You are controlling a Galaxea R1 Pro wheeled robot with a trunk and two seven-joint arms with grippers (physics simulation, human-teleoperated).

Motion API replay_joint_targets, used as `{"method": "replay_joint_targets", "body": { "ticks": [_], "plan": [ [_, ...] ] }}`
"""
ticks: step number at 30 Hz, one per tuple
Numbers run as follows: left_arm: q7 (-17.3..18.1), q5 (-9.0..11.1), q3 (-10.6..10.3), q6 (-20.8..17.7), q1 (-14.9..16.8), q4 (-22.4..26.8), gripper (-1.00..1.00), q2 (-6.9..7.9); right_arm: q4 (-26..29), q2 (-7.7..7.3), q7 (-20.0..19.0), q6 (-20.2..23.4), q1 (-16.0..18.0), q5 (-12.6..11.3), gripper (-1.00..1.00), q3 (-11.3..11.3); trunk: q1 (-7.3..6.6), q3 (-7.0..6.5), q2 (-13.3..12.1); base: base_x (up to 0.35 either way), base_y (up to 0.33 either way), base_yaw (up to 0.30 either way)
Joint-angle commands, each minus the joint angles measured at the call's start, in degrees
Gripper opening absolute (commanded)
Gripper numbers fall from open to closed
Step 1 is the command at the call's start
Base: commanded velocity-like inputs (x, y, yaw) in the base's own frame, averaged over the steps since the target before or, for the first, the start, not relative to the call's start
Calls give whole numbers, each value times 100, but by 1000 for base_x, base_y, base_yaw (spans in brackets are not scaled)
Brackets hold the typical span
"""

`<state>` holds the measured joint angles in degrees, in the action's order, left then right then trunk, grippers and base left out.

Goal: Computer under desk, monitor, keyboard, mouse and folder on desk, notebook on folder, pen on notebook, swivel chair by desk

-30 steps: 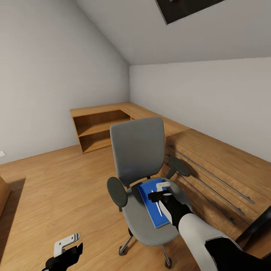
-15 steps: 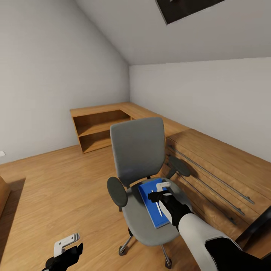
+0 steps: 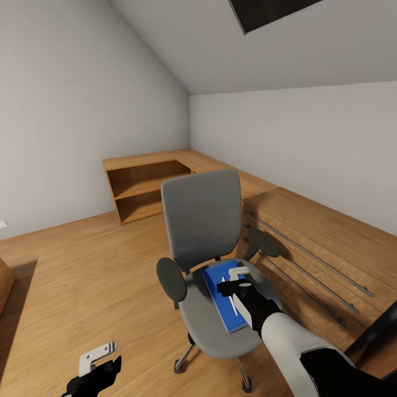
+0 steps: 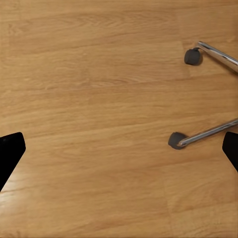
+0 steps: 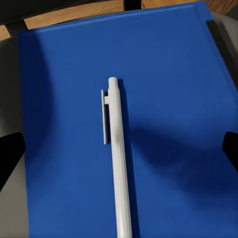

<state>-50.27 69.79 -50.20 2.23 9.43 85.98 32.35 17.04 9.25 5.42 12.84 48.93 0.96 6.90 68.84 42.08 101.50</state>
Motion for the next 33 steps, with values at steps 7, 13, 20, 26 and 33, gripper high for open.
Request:
{"method": "replay_joint_targets", "body": {
  "ticks": [7, 13, 20, 26, 33],
  "plan": [
    [-21, 30, -16, 23, 7, 7, 100, 0, 10, -2, 29, 43, 2, 12, 100, 40, 43, 41, 83, 0, 0, 0],
    [-25, 33, -16, 23, 6, 7, 100, -1, 8, -2, 29, 43, 2, 15, 100, 40, 87, 77, 163, 0, 0, 0],
    [-26, 35, -16, 23, 8, 7, 100, -1, 2, -1, 29, 50, 2, 18, 100, 40, 131, 113, 244, 0, 0, 0],
    [-26, 35, -16, 23, 6, 7, 100, -1, 1, -2, 29, 52, 2, 18, 100, 40, 175, 149, 324, 0, 0, 0],
    [-26, 35, -16, 23, 11, 7, 100, -1, 1, -2, 29, 52, 2, 18, 100, 40, 263, 221, 484, 0, 0, 0]
  ]
}}
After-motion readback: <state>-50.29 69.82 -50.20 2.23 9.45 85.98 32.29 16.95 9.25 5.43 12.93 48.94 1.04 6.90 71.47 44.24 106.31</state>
